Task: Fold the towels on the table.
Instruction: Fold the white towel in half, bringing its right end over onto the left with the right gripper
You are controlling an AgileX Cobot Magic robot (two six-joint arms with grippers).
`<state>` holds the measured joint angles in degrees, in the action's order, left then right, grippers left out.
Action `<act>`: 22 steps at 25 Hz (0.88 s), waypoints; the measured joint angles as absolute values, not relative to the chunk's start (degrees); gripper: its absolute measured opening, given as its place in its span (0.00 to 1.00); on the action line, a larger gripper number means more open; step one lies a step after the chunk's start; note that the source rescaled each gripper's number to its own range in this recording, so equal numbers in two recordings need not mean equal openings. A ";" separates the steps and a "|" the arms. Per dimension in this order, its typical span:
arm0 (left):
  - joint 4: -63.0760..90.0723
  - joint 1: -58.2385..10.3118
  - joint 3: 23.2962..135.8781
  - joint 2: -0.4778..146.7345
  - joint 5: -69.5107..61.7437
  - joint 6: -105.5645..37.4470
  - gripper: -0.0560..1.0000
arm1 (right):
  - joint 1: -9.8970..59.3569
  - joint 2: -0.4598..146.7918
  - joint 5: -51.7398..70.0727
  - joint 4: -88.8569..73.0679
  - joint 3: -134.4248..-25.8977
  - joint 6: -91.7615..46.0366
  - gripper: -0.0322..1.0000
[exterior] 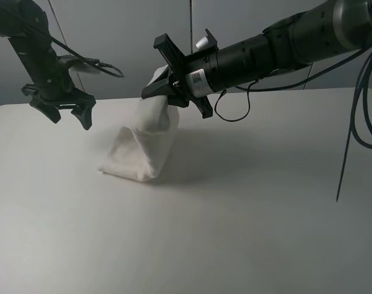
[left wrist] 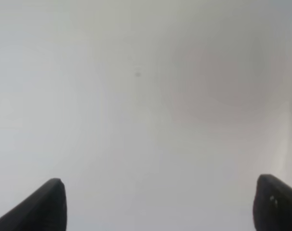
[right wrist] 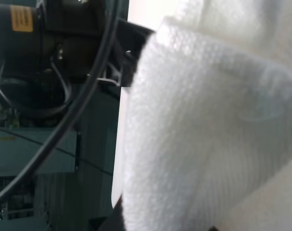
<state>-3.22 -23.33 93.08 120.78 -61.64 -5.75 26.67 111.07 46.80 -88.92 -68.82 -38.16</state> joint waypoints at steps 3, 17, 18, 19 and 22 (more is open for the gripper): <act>-3.29 -21.28 93.08 119.96 -64.66 -7.00 0.99 | 26.77 111.07 45.84 -88.92 -68.82 -38.16 0.05; -3.69 -19.45 93.08 117.28 -65.94 -8.08 0.99 | 29.86 111.44 46.48 -99.44 -69.49 -53.62 0.98; -3.69 -19.45 93.08 117.28 -65.94 -8.14 0.99 | 30.82 111.44 46.36 -99.44 -69.49 -54.08 0.99; -3.69 -19.45 93.08 117.28 -65.94 -8.23 0.99 | 31.69 111.53 45.90 -99.44 -69.49 -54.31 0.99; -3.69 -19.45 93.08 117.28 -66.51 -8.28 0.99 | 32.82 111.53 45.16 -99.44 -69.49 -54.60 1.00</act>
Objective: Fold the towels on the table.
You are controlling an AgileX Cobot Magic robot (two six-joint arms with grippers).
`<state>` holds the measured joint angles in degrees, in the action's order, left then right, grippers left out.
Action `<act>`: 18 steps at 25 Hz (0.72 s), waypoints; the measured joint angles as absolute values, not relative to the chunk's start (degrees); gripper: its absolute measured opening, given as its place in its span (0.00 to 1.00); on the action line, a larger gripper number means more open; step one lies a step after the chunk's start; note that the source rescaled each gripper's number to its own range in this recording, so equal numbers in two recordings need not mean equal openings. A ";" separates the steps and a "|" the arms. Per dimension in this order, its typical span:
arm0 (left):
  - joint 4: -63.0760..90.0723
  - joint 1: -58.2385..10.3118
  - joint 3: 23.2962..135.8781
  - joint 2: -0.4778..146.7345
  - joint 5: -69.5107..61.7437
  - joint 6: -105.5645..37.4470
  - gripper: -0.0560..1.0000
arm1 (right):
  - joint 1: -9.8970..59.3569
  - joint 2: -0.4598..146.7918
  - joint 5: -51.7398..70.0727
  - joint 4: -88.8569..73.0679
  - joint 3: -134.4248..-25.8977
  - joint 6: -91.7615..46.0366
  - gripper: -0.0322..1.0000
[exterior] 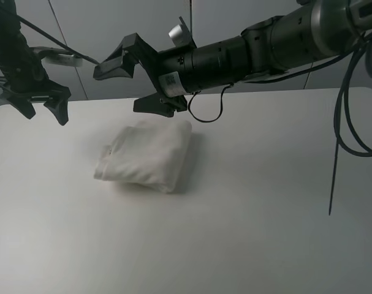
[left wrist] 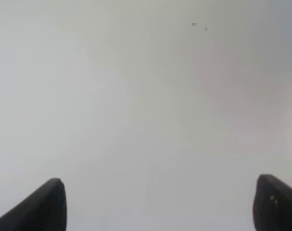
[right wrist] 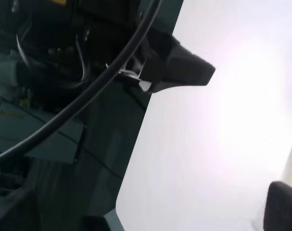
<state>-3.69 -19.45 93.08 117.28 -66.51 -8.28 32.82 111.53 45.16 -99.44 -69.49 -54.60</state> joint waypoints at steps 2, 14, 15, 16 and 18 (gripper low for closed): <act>-3.69 -19.45 93.08 117.28 -67.22 -8.28 0.99 | 32.93 111.53 44.59 -99.44 -69.49 -54.60 1.00; -4.25 -19.45 93.08 105.44 -67.11 -8.28 0.99 | 25.90 103.36 44.64 -77.27 -71.18 -54.24 1.00; -4.25 -19.45 93.08 103.52 -67.11 -8.28 0.99 | 24.44 101.34 44.10 -72.56 -71.18 -52.59 1.00; -4.25 -19.45 93.08 101.90 -67.11 -8.28 0.99 | 23.11 99.56 43.66 -68.23 -71.18 -50.80 1.00; -4.37 -19.45 93.08 98.01 -67.24 -8.28 0.99 | 21.09 94.91 43.21 -57.33 -71.18 -46.30 1.00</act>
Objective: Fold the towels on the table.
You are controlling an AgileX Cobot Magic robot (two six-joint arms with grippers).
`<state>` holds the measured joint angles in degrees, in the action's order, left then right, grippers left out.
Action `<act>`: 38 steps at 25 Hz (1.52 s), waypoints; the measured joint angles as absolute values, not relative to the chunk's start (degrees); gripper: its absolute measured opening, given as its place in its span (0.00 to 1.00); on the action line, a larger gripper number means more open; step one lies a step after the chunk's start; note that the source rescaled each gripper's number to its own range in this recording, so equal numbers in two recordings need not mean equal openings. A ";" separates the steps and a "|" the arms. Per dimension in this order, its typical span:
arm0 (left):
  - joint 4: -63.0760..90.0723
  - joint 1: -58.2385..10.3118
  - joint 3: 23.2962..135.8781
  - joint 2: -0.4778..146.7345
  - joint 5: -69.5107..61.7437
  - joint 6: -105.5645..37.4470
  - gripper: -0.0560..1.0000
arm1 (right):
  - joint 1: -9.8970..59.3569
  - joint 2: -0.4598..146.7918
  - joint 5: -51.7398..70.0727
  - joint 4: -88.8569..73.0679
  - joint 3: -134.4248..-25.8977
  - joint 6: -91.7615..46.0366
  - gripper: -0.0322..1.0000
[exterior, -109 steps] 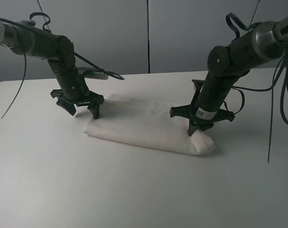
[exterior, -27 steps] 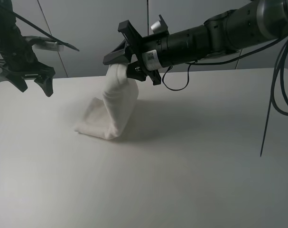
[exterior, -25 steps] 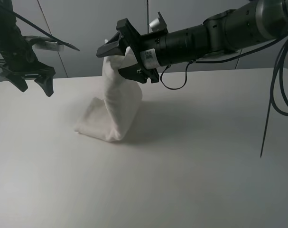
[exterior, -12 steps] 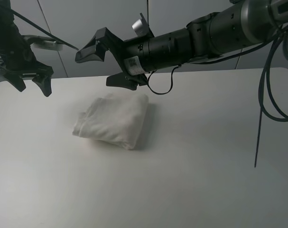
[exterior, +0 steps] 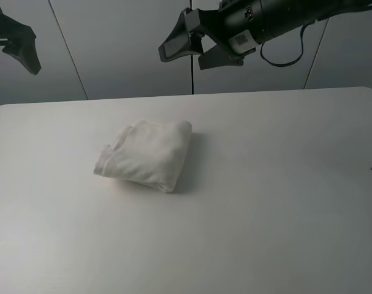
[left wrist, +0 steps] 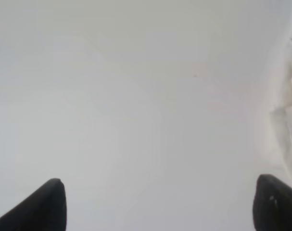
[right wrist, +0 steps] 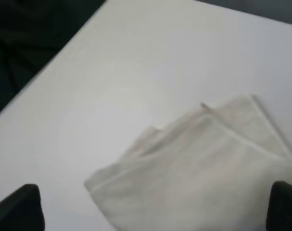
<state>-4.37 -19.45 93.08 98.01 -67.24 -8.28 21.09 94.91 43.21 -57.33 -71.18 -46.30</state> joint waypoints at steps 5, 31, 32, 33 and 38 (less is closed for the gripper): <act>-5.00 -19.45 88.39 88.47 -66.19 -8.28 0.99 | 19.84 83.55 43.56 -26.66 -71.18 -30.68 1.00; 1.06 -19.45 39.58 23.18 -62.24 -5.03 0.99 | 19.84 13.82 60.69 -9.12 -37.55 -12.65 1.00; 1.97 -19.45 38.12 20.37 -62.24 -5.03 0.99 | 19.84 11.48 61.64 -9.60 -36.55 -12.66 1.00; 2.65 -19.45 36.51 18.00 -62.24 -5.14 0.99 | 19.84 9.20 62.78 -10.18 -35.84 -12.66 1.00; 4.26 -19.45 30.65 4.92 -62.12 -5.14 0.99 | 19.84 0.62 65.97 -11.54 -32.44 -12.66 1.00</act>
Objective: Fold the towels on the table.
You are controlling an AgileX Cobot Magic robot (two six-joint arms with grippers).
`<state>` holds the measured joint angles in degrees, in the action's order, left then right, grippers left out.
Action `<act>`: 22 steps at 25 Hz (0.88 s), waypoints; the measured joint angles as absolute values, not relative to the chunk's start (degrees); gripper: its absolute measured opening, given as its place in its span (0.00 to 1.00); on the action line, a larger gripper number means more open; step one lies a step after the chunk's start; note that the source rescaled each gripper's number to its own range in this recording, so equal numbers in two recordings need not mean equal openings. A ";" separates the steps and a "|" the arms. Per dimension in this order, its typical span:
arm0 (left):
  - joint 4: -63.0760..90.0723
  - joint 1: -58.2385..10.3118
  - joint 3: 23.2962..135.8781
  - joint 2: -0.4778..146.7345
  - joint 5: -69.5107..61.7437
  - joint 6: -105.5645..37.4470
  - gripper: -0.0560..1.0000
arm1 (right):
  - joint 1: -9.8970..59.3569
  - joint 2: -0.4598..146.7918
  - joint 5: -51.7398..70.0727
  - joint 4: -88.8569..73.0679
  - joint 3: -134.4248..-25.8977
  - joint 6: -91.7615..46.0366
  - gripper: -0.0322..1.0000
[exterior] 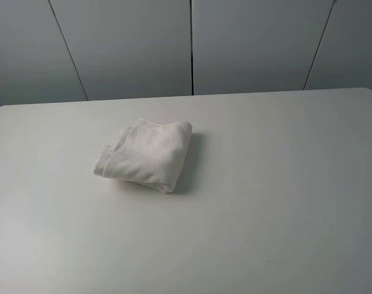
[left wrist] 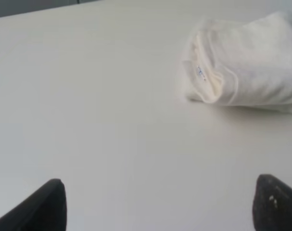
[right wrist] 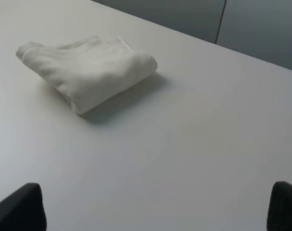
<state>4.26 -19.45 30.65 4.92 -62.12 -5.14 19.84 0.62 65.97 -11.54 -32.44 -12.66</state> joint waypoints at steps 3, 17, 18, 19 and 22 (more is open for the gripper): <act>5.56 -19.45 29.68 0.51 -62.32 -5.14 0.99 | 19.84 0.21 67.44 -11.54 -31.02 -12.89 1.00; 7.20 -19.45 29.63 0.00 -62.32 -5.92 0.99 | 19.85 0.21 65.26 -12.24 -29.44 -20.80 1.00; 7.20 -19.45 29.63 0.00 -62.32 -5.92 0.99 | 19.32 0.21 65.18 -12.12 -29.44 -20.79 1.00; 7.31 -19.45 29.63 0.00 -62.32 -5.92 0.99 | 18.67 0.21 65.18 -11.96 -29.44 -20.53 1.00; 6.52 -18.06 29.63 0.00 -62.32 -4.49 0.99 | 14.94 0.21 64.94 -11.16 -29.44 -19.63 1.00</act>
